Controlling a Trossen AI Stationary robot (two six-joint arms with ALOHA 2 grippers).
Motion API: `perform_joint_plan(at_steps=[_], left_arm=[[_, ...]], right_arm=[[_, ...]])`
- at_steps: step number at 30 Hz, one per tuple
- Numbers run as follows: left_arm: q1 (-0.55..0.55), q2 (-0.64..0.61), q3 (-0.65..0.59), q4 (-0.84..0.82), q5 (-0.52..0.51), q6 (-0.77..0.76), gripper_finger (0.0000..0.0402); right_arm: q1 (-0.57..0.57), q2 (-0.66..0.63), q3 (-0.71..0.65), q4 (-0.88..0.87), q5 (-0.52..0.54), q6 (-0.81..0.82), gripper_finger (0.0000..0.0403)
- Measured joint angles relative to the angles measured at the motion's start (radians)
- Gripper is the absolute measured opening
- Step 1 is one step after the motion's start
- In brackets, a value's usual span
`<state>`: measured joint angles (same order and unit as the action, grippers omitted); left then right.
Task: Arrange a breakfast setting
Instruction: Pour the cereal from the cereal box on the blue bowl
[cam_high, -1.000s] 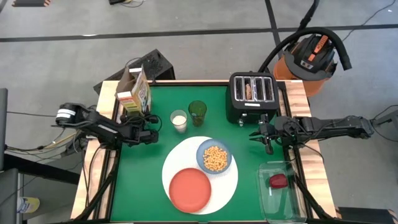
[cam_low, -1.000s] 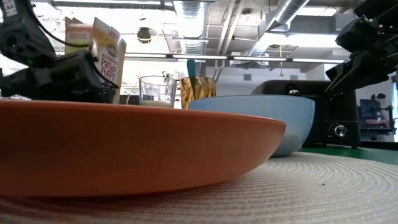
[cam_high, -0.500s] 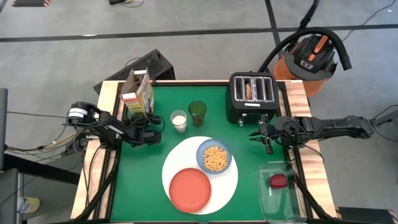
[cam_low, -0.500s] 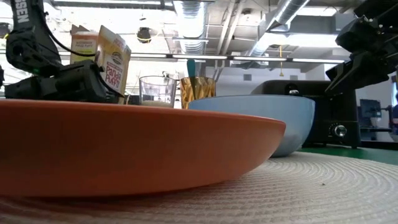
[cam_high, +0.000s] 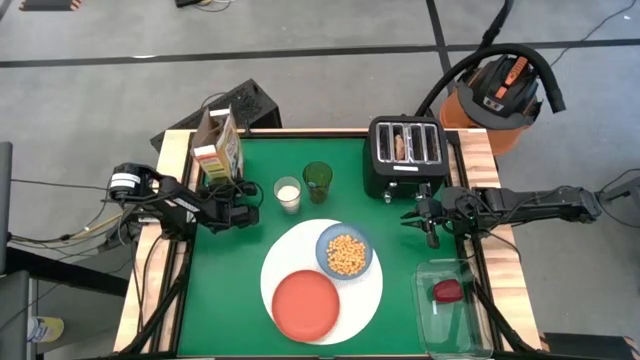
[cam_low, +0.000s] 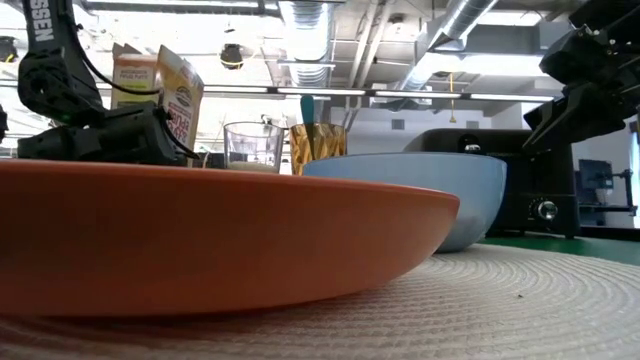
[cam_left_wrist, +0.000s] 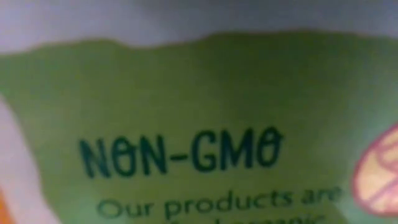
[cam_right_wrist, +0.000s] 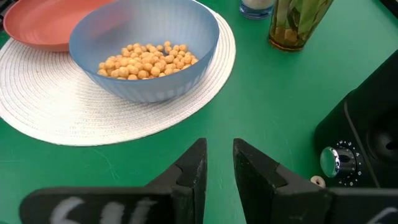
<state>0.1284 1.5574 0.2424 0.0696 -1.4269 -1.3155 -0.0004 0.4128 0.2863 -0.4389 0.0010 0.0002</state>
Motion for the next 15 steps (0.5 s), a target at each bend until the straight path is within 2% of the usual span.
perform_joint_plan(at_steps=[15], left_arm=[[0.011,0.000,-0.001,0.000,0.038,-0.046,0.0241]], right_arm=[[0.000,0.000,0.000,0.000,0.000,0.000,0.0102]])
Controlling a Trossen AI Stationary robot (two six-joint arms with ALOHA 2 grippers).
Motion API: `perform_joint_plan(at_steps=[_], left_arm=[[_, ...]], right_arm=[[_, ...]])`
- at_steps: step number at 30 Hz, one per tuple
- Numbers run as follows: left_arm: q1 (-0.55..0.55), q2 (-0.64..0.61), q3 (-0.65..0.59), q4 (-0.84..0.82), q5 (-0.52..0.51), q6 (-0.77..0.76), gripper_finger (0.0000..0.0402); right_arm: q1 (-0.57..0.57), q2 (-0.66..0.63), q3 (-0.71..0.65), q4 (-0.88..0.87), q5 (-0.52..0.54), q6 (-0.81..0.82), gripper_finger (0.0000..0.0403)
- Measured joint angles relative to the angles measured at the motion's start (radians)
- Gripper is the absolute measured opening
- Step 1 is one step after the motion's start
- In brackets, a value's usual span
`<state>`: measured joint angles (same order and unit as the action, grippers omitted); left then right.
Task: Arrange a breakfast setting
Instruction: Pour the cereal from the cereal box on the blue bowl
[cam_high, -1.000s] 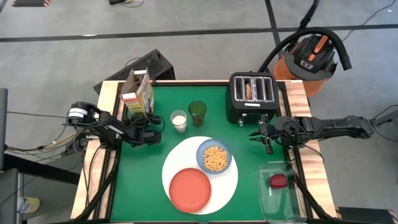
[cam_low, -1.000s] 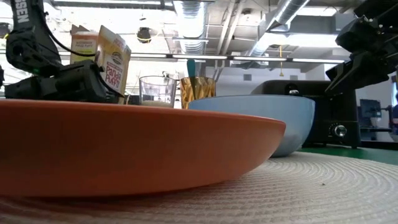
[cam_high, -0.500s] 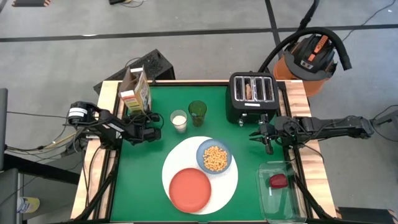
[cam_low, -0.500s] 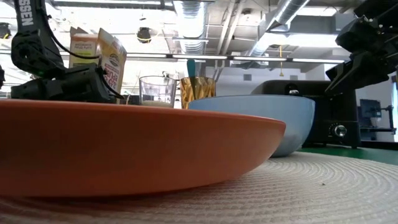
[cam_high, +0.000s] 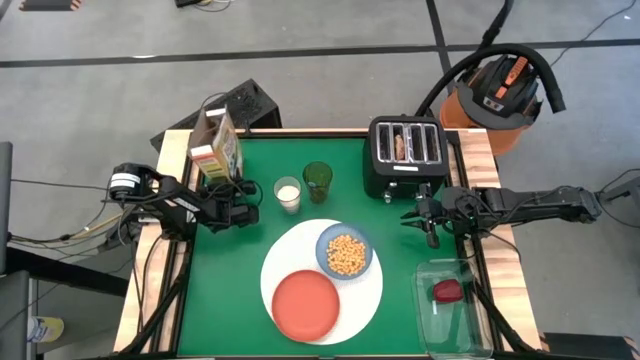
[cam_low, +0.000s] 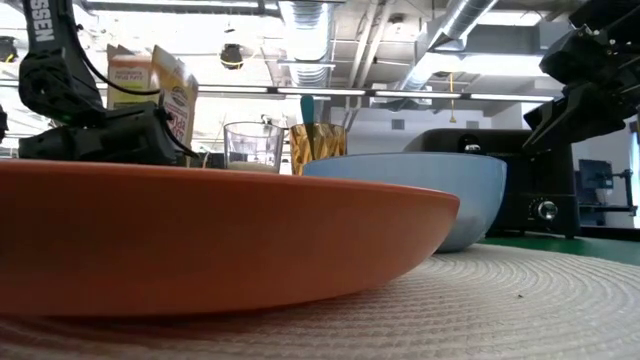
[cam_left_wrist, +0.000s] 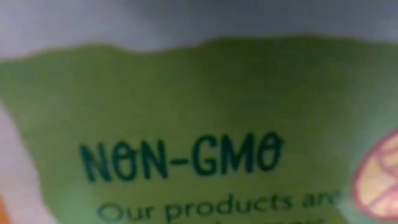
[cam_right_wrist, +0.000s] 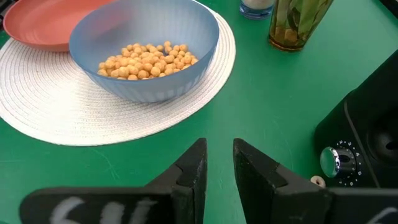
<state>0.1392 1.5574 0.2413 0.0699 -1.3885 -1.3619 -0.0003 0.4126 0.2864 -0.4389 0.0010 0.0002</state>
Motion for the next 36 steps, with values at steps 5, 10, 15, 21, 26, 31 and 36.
perform_joint_plan(at_steps=[5,10,15,21,26,31,36], left_arm=[[0.005,-0.001,0.000,0.002,0.021,-0.021,0.0245],[-0.006,0.000,0.000,0.002,0.042,-0.029,0.0278],[-0.022,0.001,0.000,0.009,0.106,0.023,0.0318],[-0.024,0.001,-0.001,0.018,0.173,0.033,0.0349],[-0.039,-0.010,-0.001,0.019,0.172,0.041,0.0360],[-0.061,-0.044,-0.001,0.015,0.228,0.087,0.0370],[-0.075,-0.107,0.000,-0.021,0.261,0.123,0.0378]], right_arm=[[0.000,0.000,0.000,0.000,0.000,0.000,0.0102],[0.000,0.000,0.000,0.000,0.000,0.000,0.0102],[0.000,0.000,0.000,0.000,0.000,0.000,0.0102],[0.000,0.000,0.000,0.000,0.000,0.000,0.0102],[0.000,0.000,0.000,0.000,0.000,0.000,0.0102],[0.000,0.000,0.000,0.000,0.000,0.000,0.0102],[0.000,0.000,0.000,0.000,0.000,0.000,0.0102]])
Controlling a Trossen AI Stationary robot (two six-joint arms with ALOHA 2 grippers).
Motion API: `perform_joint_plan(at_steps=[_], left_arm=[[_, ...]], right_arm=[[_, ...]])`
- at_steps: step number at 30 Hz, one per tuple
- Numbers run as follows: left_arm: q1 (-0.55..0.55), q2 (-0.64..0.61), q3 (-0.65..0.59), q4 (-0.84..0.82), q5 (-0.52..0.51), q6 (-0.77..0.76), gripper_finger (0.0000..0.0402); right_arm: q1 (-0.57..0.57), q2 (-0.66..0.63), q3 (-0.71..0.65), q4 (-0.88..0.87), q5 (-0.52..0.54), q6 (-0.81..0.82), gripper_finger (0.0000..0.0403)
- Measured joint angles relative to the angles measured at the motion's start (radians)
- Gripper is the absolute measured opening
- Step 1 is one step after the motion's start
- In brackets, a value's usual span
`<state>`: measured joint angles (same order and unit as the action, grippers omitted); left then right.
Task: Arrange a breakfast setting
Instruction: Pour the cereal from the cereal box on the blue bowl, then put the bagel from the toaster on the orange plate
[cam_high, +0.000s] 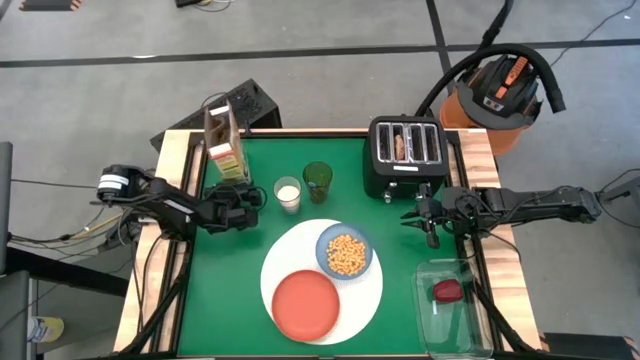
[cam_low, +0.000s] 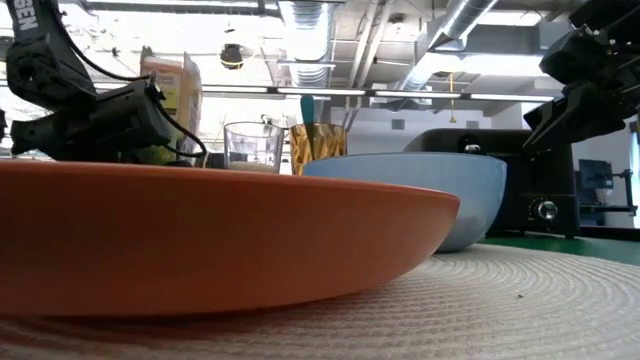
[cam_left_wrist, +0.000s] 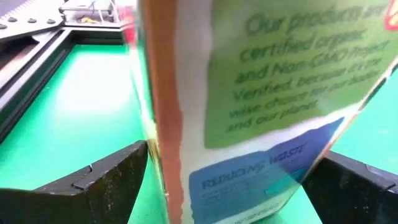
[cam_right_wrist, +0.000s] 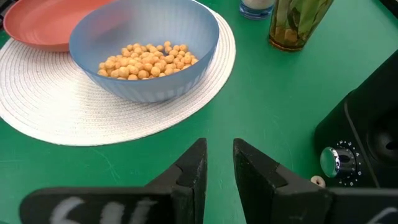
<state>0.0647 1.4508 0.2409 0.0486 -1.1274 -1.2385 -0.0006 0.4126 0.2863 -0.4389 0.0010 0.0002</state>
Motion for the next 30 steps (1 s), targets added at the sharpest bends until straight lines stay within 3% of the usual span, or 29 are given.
perform_joint_plan(at_steps=[5,13,30], left_arm=[[0.000,-0.052,0.000,-0.075,0.016,-0.011,0.0379],[-0.003,-0.103,0.000,-0.142,0.139,-0.001,0.0379],[-0.107,-0.244,0.000,-0.313,0.291,-0.093,0.0379]], right_arm=[[0.000,0.000,0.000,0.000,0.000,0.000,0.0102],[0.000,0.000,0.000,0.000,0.000,0.000,0.0102],[0.000,0.000,0.000,0.000,0.000,0.000,0.0102]])
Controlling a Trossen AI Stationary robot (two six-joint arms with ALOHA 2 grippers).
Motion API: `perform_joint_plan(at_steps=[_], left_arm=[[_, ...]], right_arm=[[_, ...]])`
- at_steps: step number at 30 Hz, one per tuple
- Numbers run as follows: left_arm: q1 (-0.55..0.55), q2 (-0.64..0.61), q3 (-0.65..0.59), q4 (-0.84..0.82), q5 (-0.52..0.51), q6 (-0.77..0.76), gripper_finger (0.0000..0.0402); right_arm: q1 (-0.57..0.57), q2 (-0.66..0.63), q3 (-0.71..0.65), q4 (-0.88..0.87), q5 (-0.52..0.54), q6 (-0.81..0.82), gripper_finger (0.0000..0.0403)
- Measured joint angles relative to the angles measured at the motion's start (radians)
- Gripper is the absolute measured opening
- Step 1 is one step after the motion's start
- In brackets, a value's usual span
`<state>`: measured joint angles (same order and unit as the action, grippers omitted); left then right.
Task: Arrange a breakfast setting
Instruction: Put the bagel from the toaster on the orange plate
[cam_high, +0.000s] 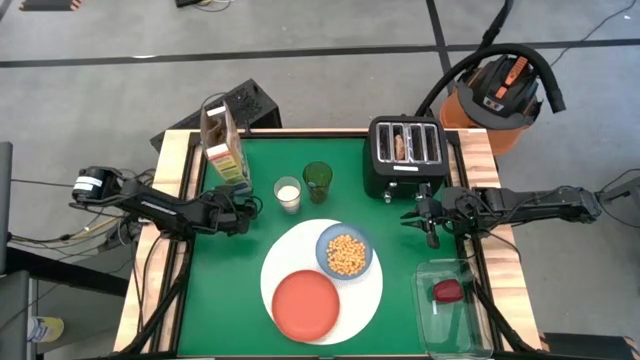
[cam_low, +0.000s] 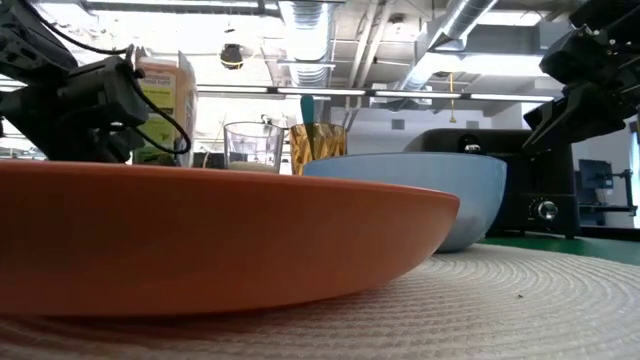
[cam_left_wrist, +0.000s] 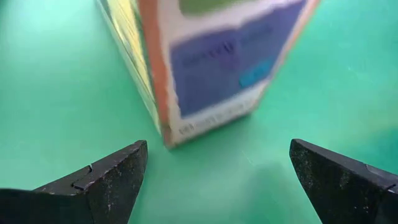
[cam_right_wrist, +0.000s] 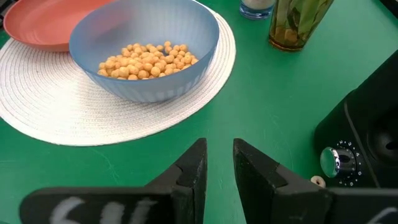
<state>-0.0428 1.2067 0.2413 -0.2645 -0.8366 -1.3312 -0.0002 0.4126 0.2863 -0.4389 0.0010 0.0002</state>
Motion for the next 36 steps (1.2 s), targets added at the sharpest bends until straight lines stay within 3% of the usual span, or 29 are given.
perform_joint_plan(at_steps=[13,19,28,36], left_arm=[[-0.133,-0.154,0.000,-0.005,0.154,-0.049,0.0379],[-0.229,-0.228,0.000,0.048,0.157,-0.054,0.0379],[-0.341,-0.265,0.000,0.345,0.171,0.112,0.0379],[-0.370,-0.265,0.001,0.568,0.152,0.289,0.0379]], right_arm=[[0.000,0.000,0.000,0.000,0.000,0.000,0.0102],[0.000,0.000,0.000,0.000,0.000,0.000,0.0102],[0.000,0.000,0.000,0.000,0.000,0.000,0.0102],[0.000,0.000,0.000,0.000,0.000,0.000,0.0102]])
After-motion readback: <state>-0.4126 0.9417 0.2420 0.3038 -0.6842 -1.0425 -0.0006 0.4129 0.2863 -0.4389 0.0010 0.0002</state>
